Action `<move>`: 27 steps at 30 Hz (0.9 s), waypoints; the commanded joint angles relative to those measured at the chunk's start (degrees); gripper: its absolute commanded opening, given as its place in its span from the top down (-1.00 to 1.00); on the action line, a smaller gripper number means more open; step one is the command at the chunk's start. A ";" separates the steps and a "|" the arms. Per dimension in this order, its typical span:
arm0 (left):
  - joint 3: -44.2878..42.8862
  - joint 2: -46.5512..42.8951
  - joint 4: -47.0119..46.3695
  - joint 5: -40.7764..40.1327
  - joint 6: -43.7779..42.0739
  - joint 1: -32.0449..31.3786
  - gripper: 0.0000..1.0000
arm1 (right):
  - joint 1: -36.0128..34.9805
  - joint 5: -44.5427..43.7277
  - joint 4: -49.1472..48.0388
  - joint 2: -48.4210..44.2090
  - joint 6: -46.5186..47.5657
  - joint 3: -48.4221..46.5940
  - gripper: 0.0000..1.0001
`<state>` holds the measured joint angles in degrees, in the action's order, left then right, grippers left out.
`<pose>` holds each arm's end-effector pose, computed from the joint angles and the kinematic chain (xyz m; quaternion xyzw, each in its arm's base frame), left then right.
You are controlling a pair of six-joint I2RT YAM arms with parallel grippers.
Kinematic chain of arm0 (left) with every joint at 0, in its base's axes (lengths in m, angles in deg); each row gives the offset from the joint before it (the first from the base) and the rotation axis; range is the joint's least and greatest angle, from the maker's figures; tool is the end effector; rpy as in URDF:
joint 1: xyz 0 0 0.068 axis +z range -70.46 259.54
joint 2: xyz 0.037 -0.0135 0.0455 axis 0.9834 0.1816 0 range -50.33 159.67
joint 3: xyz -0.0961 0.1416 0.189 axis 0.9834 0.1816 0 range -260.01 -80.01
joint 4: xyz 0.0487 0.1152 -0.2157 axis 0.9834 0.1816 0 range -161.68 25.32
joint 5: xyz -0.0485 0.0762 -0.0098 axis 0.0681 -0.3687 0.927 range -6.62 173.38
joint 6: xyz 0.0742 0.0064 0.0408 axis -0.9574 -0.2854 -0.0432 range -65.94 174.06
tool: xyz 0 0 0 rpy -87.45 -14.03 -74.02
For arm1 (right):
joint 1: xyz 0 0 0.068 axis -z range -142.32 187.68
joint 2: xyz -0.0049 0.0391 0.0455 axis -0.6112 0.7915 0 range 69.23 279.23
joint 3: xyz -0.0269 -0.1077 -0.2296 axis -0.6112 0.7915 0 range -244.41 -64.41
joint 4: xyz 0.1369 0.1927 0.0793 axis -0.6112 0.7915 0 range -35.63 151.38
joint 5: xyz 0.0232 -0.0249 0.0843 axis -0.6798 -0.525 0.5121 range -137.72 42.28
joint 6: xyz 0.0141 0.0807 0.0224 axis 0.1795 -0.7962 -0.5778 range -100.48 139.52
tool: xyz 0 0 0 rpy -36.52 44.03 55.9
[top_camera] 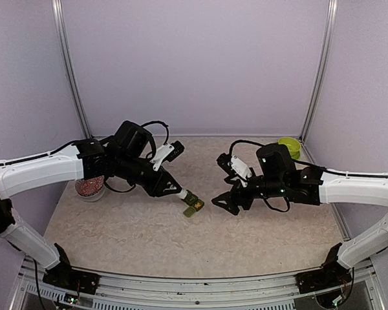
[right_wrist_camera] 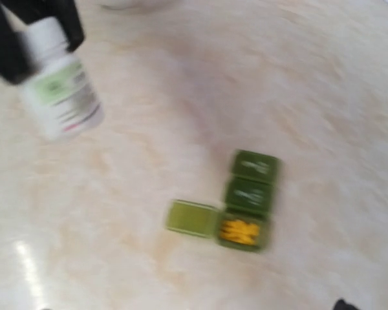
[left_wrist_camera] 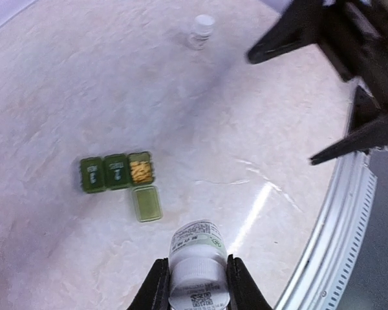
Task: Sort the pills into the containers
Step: Place the pill bottle at the center of the board.
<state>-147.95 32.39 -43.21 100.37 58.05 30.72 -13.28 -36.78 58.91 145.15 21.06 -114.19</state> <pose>0.2038 -0.2660 0.2563 0.4004 0.8169 -0.2959 0.2912 0.1916 0.2589 0.2282 -0.4249 0.7549 0.2812 0.4129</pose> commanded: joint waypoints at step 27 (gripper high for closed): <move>-21.20 31.83 7.28 -22.04 8.99 16.41 0.68 | 0.62 -11.34 -1.62 -1.80 -5.50 4.97 -0.84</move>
<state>-166.66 62.66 -33.79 76.79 67.10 45.43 -13.02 -45.68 57.53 144.41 16.95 -109.62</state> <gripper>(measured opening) 0.224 0.917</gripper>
